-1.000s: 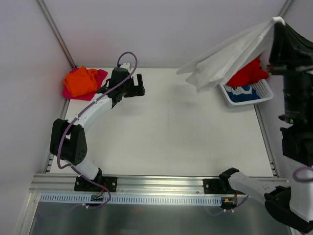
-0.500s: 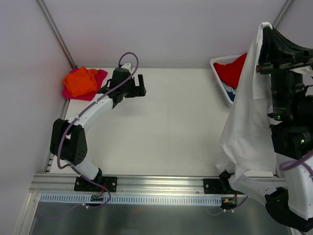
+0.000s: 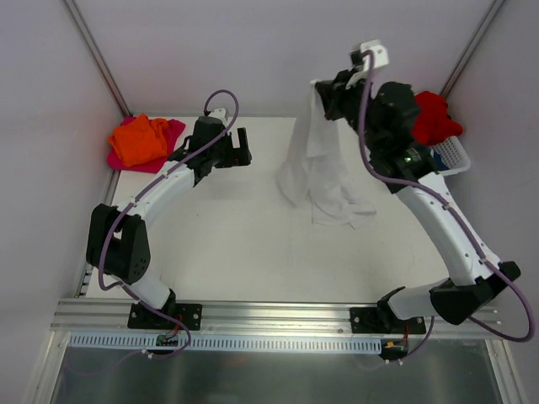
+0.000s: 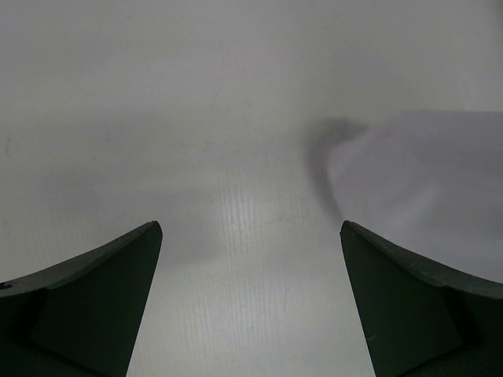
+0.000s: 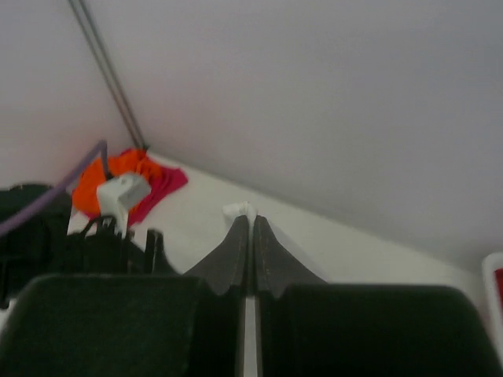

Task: Fold and stack the t-shirts
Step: Move the tshirt to the center of the board, then flatten out the tshirt

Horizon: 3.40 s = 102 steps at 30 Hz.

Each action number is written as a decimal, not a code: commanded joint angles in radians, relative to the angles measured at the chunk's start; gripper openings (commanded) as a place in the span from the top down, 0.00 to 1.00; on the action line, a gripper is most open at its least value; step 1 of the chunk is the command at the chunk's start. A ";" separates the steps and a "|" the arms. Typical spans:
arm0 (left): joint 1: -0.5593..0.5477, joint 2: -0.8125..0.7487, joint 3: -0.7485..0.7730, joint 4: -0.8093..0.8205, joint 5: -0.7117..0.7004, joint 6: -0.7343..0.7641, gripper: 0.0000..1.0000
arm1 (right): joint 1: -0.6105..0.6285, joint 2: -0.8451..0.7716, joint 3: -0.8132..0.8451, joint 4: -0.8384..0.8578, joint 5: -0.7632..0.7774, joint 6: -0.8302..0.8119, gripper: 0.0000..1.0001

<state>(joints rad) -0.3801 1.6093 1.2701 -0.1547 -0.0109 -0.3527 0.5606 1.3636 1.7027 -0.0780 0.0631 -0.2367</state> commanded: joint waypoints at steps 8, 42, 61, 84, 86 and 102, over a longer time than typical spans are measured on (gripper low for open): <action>-0.008 -0.031 0.000 0.017 -0.034 0.004 0.01 | 0.148 0.023 -0.178 0.005 -0.114 0.186 0.74; -0.006 0.017 -0.256 0.004 -0.098 -0.196 0.01 | 0.091 0.098 -0.388 -0.114 0.001 0.260 0.51; -0.003 0.107 -0.314 0.150 0.008 -0.232 0.35 | 0.067 -0.058 -0.403 -0.109 -0.013 0.249 0.52; 0.010 -0.181 -0.299 0.040 -0.165 -0.261 1.00 | -0.136 -0.262 -0.426 -0.161 -0.037 0.234 0.52; 0.010 -0.294 -0.267 -0.012 -0.210 -0.232 1.00 | -0.140 -0.262 -0.431 -0.160 -0.048 0.234 0.52; -0.180 -0.470 0.282 -0.157 -0.570 0.027 1.00 | -0.160 -0.285 -0.486 -0.123 -0.114 0.281 0.52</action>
<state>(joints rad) -0.4999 1.1221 1.4631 -0.3386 -0.4358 -0.4366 0.4107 1.1114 1.2263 -0.2405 -0.0277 0.0227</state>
